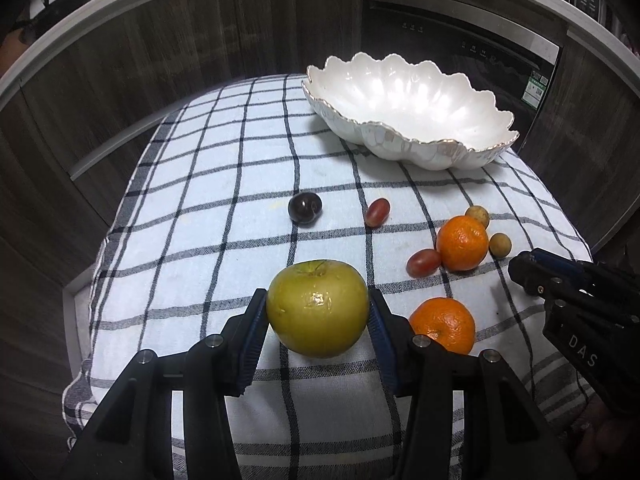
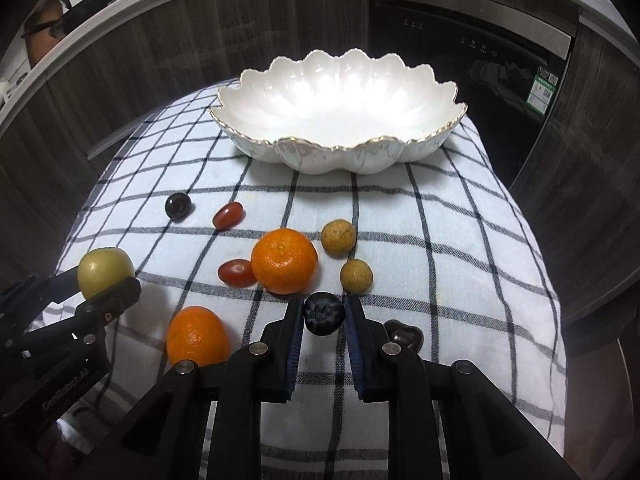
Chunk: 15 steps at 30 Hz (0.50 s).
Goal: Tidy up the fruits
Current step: 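Close the left tool on the apple while the right tool closes on the blueberry, then lift and carry the apple and blueberry with both tools over the white bowl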
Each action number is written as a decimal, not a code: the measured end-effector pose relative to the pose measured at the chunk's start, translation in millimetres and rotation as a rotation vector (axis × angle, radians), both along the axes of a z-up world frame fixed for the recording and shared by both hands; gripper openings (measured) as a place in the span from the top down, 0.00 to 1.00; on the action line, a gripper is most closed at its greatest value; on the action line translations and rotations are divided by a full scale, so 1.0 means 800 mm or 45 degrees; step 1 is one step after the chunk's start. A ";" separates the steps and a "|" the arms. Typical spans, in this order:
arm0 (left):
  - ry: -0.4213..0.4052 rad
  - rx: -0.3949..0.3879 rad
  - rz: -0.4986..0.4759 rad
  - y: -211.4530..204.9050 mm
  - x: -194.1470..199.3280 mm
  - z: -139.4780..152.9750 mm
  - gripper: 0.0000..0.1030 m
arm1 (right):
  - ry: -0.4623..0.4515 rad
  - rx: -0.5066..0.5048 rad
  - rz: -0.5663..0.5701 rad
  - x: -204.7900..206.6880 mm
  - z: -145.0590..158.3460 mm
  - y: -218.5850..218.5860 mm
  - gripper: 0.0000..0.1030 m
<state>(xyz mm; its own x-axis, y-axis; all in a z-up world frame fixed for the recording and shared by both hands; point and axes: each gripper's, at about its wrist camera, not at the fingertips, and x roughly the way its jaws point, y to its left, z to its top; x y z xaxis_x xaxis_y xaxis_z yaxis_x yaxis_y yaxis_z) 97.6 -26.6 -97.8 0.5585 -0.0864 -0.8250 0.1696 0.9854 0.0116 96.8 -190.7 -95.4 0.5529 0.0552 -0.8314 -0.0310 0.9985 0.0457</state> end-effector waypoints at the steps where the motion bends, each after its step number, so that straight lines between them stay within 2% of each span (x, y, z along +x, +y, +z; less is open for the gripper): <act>1: -0.007 0.002 0.000 0.000 -0.001 0.003 0.53 | -0.005 -0.002 0.000 -0.001 0.002 0.000 0.78; 15: -0.067 0.008 -0.008 -0.001 -0.004 0.028 0.54 | -0.069 -0.008 0.000 -0.005 0.025 -0.003 0.78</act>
